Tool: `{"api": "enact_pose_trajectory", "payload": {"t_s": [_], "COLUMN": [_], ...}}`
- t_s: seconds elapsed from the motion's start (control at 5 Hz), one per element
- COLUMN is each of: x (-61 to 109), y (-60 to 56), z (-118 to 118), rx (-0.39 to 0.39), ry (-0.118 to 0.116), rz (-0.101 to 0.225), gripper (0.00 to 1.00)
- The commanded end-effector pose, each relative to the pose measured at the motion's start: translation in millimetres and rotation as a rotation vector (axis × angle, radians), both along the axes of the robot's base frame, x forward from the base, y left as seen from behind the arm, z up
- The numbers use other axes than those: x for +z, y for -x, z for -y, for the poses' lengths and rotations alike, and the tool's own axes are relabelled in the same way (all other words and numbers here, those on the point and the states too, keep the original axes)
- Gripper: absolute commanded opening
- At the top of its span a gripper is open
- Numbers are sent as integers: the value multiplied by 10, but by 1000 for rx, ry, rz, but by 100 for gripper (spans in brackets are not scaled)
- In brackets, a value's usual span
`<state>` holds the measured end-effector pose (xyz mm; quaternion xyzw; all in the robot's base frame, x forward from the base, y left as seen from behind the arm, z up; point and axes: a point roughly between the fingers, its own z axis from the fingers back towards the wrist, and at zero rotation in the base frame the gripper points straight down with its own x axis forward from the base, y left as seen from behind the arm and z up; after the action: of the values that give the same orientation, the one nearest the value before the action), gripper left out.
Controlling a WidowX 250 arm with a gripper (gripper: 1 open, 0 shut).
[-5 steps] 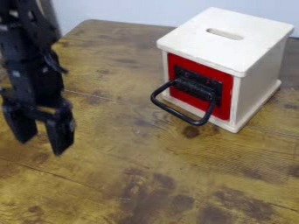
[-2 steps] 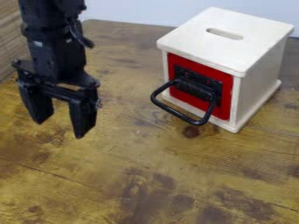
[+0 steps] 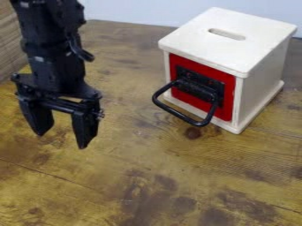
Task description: Close the drawer
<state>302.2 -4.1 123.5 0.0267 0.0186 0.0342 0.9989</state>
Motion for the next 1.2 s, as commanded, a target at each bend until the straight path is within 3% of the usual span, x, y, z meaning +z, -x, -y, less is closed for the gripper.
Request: {"api": "enact_pose_trajectory", "payload": {"t_s": [0.0,0.6,1.0], "x": [196,309,349], "y": [-23,27,-68], "z": [-101,43,131], "rx": [43,-123,-144], "ry": [7,34,41], "rz": [80,62,65], "gripper": [100,100,100]}}
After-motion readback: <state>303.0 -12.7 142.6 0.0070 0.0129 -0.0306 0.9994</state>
